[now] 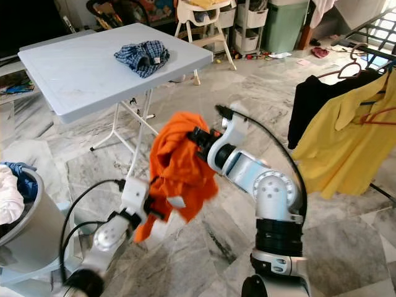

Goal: Hang hanger

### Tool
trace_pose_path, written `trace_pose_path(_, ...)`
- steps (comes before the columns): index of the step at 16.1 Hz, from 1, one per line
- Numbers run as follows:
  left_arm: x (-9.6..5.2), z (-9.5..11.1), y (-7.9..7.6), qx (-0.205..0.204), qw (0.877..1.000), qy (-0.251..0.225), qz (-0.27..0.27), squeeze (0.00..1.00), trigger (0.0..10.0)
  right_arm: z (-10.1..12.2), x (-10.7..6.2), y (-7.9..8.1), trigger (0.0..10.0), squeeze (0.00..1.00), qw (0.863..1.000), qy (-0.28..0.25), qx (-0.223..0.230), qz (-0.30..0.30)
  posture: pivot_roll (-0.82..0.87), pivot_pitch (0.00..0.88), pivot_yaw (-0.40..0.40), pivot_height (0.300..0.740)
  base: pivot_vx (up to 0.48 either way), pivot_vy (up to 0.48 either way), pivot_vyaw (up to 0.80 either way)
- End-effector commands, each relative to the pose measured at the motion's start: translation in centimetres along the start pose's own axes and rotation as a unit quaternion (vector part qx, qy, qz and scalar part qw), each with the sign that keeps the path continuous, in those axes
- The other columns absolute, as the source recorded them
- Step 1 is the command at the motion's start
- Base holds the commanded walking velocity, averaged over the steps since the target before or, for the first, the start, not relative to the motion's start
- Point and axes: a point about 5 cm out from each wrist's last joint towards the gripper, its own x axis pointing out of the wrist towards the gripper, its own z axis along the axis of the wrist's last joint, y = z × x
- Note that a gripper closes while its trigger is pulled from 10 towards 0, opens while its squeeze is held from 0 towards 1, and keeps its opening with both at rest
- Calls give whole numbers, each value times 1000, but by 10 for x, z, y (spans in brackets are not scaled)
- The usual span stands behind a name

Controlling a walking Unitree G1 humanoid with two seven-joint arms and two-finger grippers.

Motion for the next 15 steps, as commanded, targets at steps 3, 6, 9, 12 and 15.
trace_pose_path(3, -29, -11, 3, 46, 997, 43, -46, 0, 0, -11, 7, -23, 0, 0, 993, 2, -87, -84, -106, 0, 57, 740, 0, 0, 0)
trace_pose_path(6, -39, -13, 9, 71, 994, 65, -61, 0, 0, -29, 11, -29, 10000, 0, 981, 31, -158, -103, -83, 0, 56, 740, 0, 0, 0)
trace_pose_path(9, -33, 0, 16, 88, 993, 62, -54, 0, 0, -63, 12, -46, 10000, 0, 956, 78, -254, -122, -82, 0, 57, 740, 0, 0, 0)
trace_pose_path(12, -24, 20, 13, 92, 992, 55, -67, 0, 0, -86, 9, -64, 10000, 1000, 938, 112, -305, -125, -85, 0, 56, 740, 0, 0, 0)
trace_pose_path(15, -19, 26, 12, 89, 992, 59, -72, 0, 0, -98, 6, -73, 10000, 1000, 906, 137, -381, -124, -88, 0, 55, 740, 0, 0, 0)
